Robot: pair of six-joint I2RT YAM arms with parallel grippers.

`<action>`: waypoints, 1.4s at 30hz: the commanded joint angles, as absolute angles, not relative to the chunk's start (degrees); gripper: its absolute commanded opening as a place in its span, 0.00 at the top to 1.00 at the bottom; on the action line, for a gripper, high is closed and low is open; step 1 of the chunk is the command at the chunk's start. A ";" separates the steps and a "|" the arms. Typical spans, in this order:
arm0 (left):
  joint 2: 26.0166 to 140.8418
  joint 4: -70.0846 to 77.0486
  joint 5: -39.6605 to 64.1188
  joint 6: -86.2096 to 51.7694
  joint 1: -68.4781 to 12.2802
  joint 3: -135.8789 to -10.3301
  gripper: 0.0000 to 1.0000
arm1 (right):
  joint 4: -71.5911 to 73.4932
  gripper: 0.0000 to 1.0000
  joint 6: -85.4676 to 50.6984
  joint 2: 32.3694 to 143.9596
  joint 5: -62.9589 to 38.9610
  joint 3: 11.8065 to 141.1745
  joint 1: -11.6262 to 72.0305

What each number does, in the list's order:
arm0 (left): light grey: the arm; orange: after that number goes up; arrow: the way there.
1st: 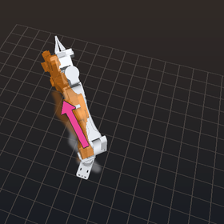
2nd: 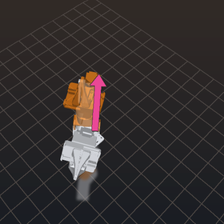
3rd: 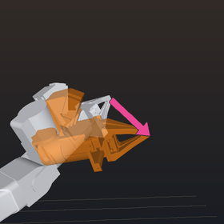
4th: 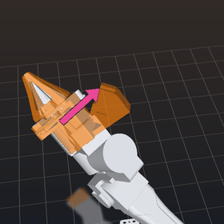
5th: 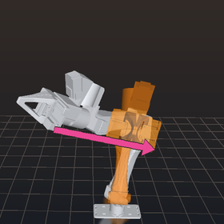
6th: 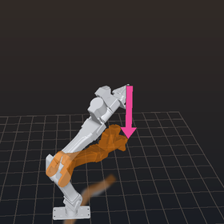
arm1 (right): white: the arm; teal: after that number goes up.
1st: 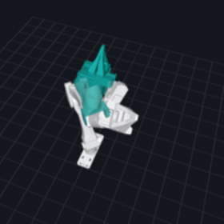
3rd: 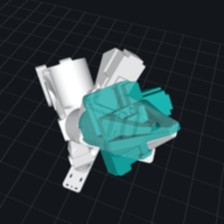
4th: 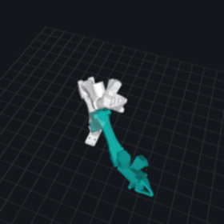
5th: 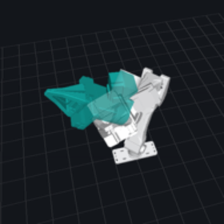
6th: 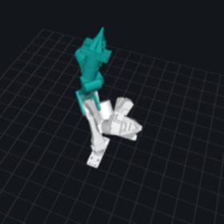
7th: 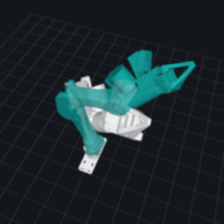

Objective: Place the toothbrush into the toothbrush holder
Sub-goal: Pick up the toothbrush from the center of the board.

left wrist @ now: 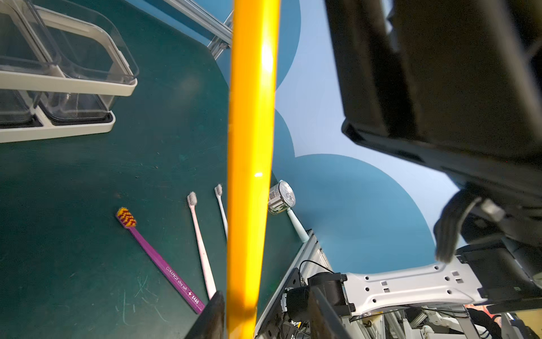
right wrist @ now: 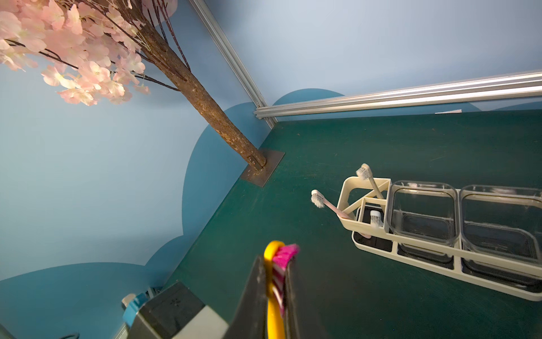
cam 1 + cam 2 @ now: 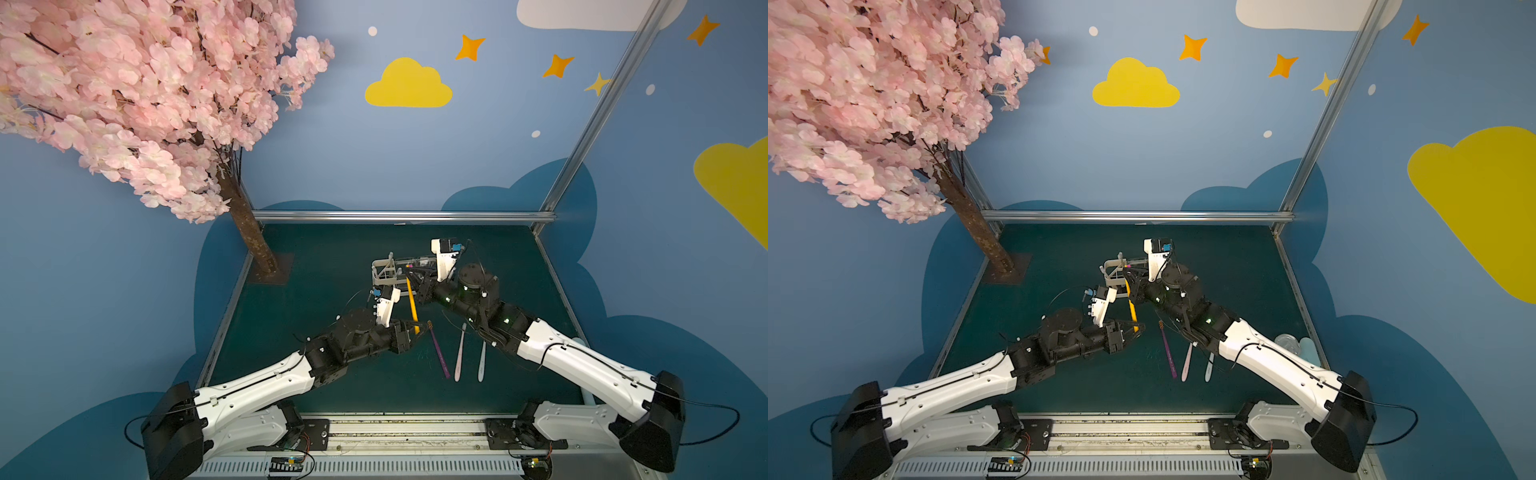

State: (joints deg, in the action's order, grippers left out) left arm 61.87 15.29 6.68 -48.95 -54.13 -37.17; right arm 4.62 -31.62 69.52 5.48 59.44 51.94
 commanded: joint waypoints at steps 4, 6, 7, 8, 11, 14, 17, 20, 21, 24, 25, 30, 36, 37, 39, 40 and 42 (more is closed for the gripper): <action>61.26 18.45 8.10 -50.19 -54.29 -36.06 0.60 | 8.57 1.00 -33.90 69.12 4.81 59.07 51.68; 60.89 18.39 8.09 -50.19 -54.32 -35.83 0.62 | 9.39 1.00 -34.31 68.81 4.96 58.40 51.51; 60.61 18.37 8.00 -50.19 -54.27 -35.69 0.63 | 10.10 1.00 -34.44 68.73 4.85 57.93 51.37; 60.26 18.18 7.87 -50.21 -54.32 -35.68 0.68 | 10.36 1.00 -34.69 68.68 4.62 57.73 51.33; 59.66 18.00 7.48 -50.19 -54.27 -35.38 0.69 | 9.82 1.00 -35.15 68.90 4.22 57.91 51.24; 59.09 17.67 7.47 -50.10 -54.31 -35.41 0.70 | 9.80 1.00 -35.87 68.84 4.17 57.59 51.07; 58.58 17.37 7.16 -50.01 -54.31 -35.33 0.73 | 10.43 1.00 -36.63 68.72 3.96 56.96 50.89; 58.32 17.07 6.88 -50.01 -54.32 -35.35 0.77 | 10.46 1.00 -37.07 68.81 3.82 56.80 50.80; 58.36 16.90 6.79 -50.00 -54.32 -35.42 0.77 | 10.38 1.00 -37.08 68.69 3.94 56.73 50.80; 58.51 16.89 6.86 -50.01 -54.31 -35.62 0.78 | 10.51 1.00 -37.17 68.37 4.04 56.60 50.63; 58.54 16.86 6.86 -50.01 -54.27 -35.66 0.78 | 10.42 1.00 -37.18 68.17 4.13 56.60 50.63; 59.15 16.96 6.81 -50.44 -54.31 -35.84 0.81 | 10.45 1.00 -37.35 67.77 4.04 56.34 50.45; 59.84 17.34 6.68 -50.71 -54.27 -35.79 0.84 | 11.01 1.00 -38.26 67.60 3.28 55.73 50.19; 59.85 17.49 6.67 -50.79 -54.29 -35.81 0.84 | 11.16 1.00 -38.39 67.59 3.18 55.63 50.19; 59.98 17.64 6.62 -50.79 -54.32 -35.86 0.85 | 11.29 1.00 -38.78 67.59 3.03 55.47 50.19; 59.94 17.64 6.59 -50.79 -54.31 -35.81 0.86 | 11.50 1.00 -38.94 67.51 2.99 55.31 50.19; 59.95 17.52 6.37 -50.79 -54.28 -36.01 0.87 | 11.59 1.00 -39.45 67.56 2.73 55.11 50.10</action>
State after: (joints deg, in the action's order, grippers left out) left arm 59.96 16.36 6.85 -50.74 -54.17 -35.73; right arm 10.07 -38.79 68.84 3.36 55.86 50.35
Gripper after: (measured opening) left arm 0.156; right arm 0.121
